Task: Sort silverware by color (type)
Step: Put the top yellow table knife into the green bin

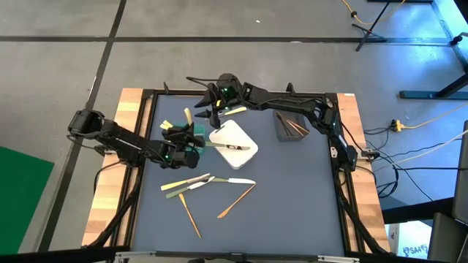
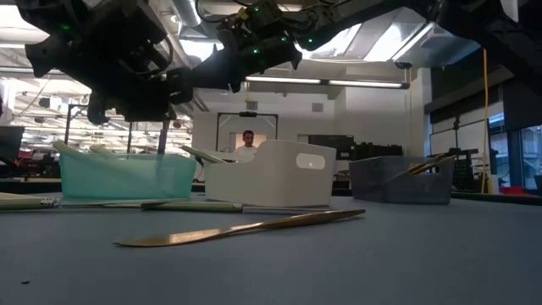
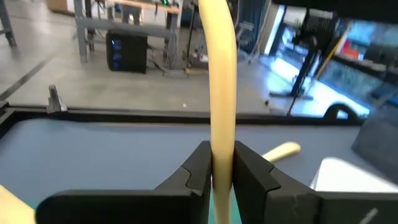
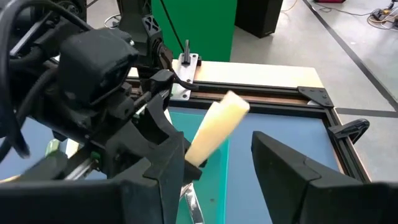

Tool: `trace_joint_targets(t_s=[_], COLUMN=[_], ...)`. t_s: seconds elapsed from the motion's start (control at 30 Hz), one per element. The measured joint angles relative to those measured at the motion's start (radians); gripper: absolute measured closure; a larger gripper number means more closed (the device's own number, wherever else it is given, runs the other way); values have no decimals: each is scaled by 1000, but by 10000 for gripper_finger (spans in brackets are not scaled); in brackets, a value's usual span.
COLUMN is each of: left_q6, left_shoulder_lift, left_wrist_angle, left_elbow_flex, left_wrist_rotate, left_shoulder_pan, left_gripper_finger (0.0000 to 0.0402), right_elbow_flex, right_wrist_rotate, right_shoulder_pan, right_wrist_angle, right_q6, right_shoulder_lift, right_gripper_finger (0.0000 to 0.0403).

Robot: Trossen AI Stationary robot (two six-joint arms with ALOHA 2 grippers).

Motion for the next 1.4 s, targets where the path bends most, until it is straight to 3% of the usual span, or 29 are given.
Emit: trace_joint_targets(t_s=[0.53,1.4], left_q6=[2,-88], left_shoulder_lift=[0,0], left_wrist_angle=[-79,-81], left_elbow_flex=[0,0], left_wrist_rotate=[293,349], left_shoulder_pan=[54,132], left_gripper_finger=[347,347], right_elbow_flex=[0,0], right_wrist_rotate=[0,34], right_shoulder_pan=[-1,-1], right_wrist_angle=[0,-26], right_q6=[0,-2], right_shoulder_lift=[0,0], right_gripper_finger=[228,228])
